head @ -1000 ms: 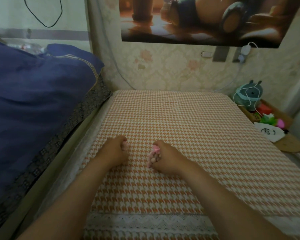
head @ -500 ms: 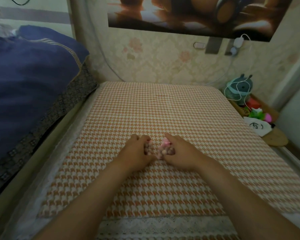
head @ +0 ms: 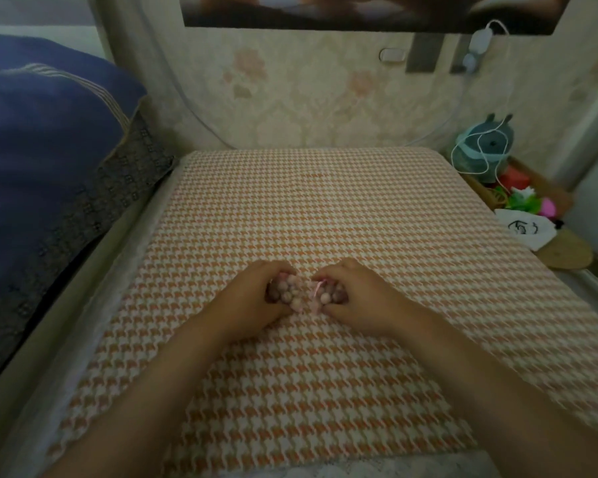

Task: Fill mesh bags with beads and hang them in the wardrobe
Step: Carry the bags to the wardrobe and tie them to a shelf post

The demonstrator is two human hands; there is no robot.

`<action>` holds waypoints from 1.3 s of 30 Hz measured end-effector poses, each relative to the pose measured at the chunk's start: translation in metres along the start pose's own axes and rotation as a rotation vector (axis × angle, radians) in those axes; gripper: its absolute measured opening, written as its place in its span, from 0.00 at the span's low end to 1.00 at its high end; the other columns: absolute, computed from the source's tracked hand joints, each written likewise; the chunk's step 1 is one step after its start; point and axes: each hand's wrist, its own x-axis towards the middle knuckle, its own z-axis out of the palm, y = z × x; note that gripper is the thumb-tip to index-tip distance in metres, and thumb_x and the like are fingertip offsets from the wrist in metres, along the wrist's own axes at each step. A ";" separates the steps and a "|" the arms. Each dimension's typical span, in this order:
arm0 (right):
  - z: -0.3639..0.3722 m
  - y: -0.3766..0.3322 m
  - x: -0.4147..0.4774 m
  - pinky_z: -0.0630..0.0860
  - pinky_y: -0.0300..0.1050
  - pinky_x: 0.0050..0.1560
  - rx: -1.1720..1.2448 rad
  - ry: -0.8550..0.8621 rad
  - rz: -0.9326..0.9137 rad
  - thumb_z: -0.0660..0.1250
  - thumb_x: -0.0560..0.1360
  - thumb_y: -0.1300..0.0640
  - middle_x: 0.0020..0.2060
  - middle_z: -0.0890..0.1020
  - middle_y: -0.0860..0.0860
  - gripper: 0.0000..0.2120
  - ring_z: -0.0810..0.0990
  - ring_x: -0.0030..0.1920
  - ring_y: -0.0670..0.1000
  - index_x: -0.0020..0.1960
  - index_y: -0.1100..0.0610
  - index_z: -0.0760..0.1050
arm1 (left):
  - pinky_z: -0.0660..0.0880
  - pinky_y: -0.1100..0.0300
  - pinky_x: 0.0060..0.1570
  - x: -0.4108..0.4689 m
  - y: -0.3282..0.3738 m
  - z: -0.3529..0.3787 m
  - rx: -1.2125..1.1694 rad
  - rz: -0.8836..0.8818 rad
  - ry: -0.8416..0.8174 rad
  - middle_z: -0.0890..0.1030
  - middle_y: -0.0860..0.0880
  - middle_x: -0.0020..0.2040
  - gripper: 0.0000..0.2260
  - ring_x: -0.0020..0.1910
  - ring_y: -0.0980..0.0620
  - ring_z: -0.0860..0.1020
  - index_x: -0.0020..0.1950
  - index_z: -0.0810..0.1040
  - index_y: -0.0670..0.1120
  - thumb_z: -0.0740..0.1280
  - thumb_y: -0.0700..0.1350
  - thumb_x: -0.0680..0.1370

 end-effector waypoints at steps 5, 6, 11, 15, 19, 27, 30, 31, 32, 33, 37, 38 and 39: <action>-0.006 0.021 0.041 0.75 0.42 0.58 -0.050 -0.040 -0.045 0.69 0.77 0.52 0.60 0.72 0.48 0.24 0.75 0.56 0.48 0.72 0.43 0.70 | 0.75 0.57 0.57 0.048 -0.009 0.007 -0.015 0.051 0.009 0.76 0.52 0.58 0.22 0.56 0.54 0.74 0.64 0.74 0.55 0.75 0.49 0.71; -0.008 0.025 0.051 0.75 0.45 0.58 -0.069 -0.053 -0.043 0.68 0.78 0.52 0.60 0.72 0.50 0.24 0.75 0.57 0.50 0.73 0.43 0.70 | 0.75 0.57 0.56 0.060 -0.011 0.009 -0.014 0.050 0.011 0.76 0.52 0.58 0.22 0.55 0.55 0.74 0.64 0.74 0.56 0.75 0.49 0.71; -0.017 0.041 0.081 0.75 0.45 0.54 -0.056 -0.088 0.018 0.67 0.78 0.55 0.57 0.72 0.51 0.23 0.75 0.55 0.52 0.72 0.45 0.70 | 0.72 0.60 0.53 0.096 -0.005 0.011 0.019 0.016 -0.019 0.73 0.53 0.55 0.23 0.53 0.55 0.73 0.64 0.74 0.57 0.75 0.47 0.71; -0.051 0.046 0.067 0.78 0.48 0.54 0.036 -0.120 0.113 0.66 0.78 0.56 0.57 0.73 0.50 0.20 0.76 0.52 0.51 0.69 0.47 0.72 | 0.67 0.70 0.47 0.101 0.024 0.000 -0.007 -0.073 -0.110 0.70 0.54 0.54 0.23 0.50 0.58 0.72 0.64 0.73 0.56 0.75 0.46 0.72; -0.128 0.047 0.036 0.78 0.44 0.53 0.095 -0.095 0.183 0.66 0.79 0.54 0.56 0.72 0.46 0.20 0.76 0.50 0.46 0.69 0.47 0.72 | 0.68 0.78 0.43 0.117 0.102 -0.037 -0.128 -0.096 -0.111 0.70 0.57 0.47 0.19 0.44 0.69 0.72 0.59 0.75 0.52 0.72 0.36 0.73; -0.372 0.033 -0.052 0.75 0.38 0.53 0.163 0.005 0.338 0.68 0.78 0.54 0.57 0.73 0.45 0.20 0.76 0.50 0.43 0.69 0.46 0.72 | 0.80 0.56 0.47 0.183 0.333 -0.123 -0.260 0.000 -0.276 0.74 0.46 0.47 0.21 0.40 0.52 0.78 0.56 0.76 0.49 0.68 0.29 0.69; -0.469 0.032 -0.096 0.75 0.37 0.52 0.178 0.056 0.415 0.70 0.76 0.53 0.57 0.75 0.47 0.20 0.77 0.50 0.44 0.68 0.47 0.73 | 0.80 0.50 0.47 0.203 0.428 -0.147 -0.239 0.077 -0.341 0.74 0.50 0.45 0.18 0.43 0.50 0.78 0.55 0.76 0.53 0.67 0.37 0.68; -0.497 0.032 -0.111 0.74 0.36 0.51 0.186 0.081 0.439 0.71 0.75 0.52 0.56 0.76 0.47 0.21 0.78 0.50 0.44 0.67 0.47 0.74 | 0.79 0.50 0.48 0.209 0.459 -0.152 -0.222 0.105 -0.357 0.75 0.51 0.45 0.18 0.44 0.50 0.77 0.55 0.76 0.53 0.68 0.38 0.68; -0.523 0.032 -0.126 0.74 0.37 0.51 0.198 0.115 0.461 0.72 0.75 0.52 0.56 0.77 0.47 0.21 0.78 0.50 0.44 0.67 0.47 0.75 | 0.78 0.52 0.50 0.214 0.490 -0.157 -0.206 0.151 -0.366 0.75 0.52 0.45 0.18 0.45 0.51 0.76 0.57 0.76 0.52 0.68 0.38 0.68; -0.547 0.033 -0.141 0.75 0.38 0.53 0.202 0.153 0.480 0.72 0.74 0.53 0.56 0.77 0.47 0.21 0.78 0.50 0.45 0.66 0.48 0.75 | 0.77 0.54 0.51 0.220 0.521 -0.160 -0.186 0.194 -0.369 0.74 0.52 0.47 0.19 0.47 0.52 0.74 0.58 0.75 0.52 0.69 0.39 0.69; -0.622 0.033 -0.201 0.72 0.41 0.57 0.136 0.246 0.600 0.74 0.73 0.56 0.58 0.76 0.50 0.23 0.77 0.55 0.49 0.67 0.50 0.75 | 0.69 0.68 0.52 0.235 0.618 -0.156 -0.203 0.320 -0.413 0.73 0.53 0.54 0.21 0.52 0.54 0.73 0.62 0.75 0.49 0.72 0.38 0.70; -0.637 0.032 -0.217 0.71 0.41 0.56 0.130 0.276 0.635 0.74 0.73 0.57 0.56 0.76 0.51 0.23 0.77 0.54 0.50 0.67 0.51 0.76 | 0.70 0.70 0.51 0.237 0.638 -0.150 -0.242 0.360 -0.439 0.74 0.52 0.54 0.22 0.52 0.54 0.74 0.61 0.76 0.48 0.72 0.36 0.69; -0.650 0.030 -0.235 0.72 0.41 0.55 0.122 0.305 0.674 0.73 0.73 0.58 0.54 0.75 0.50 0.22 0.77 0.51 0.49 0.66 0.51 0.76 | 0.71 0.69 0.51 0.238 0.658 -0.144 -0.264 0.406 -0.464 0.75 0.51 0.53 0.22 0.50 0.54 0.75 0.61 0.76 0.48 0.71 0.36 0.68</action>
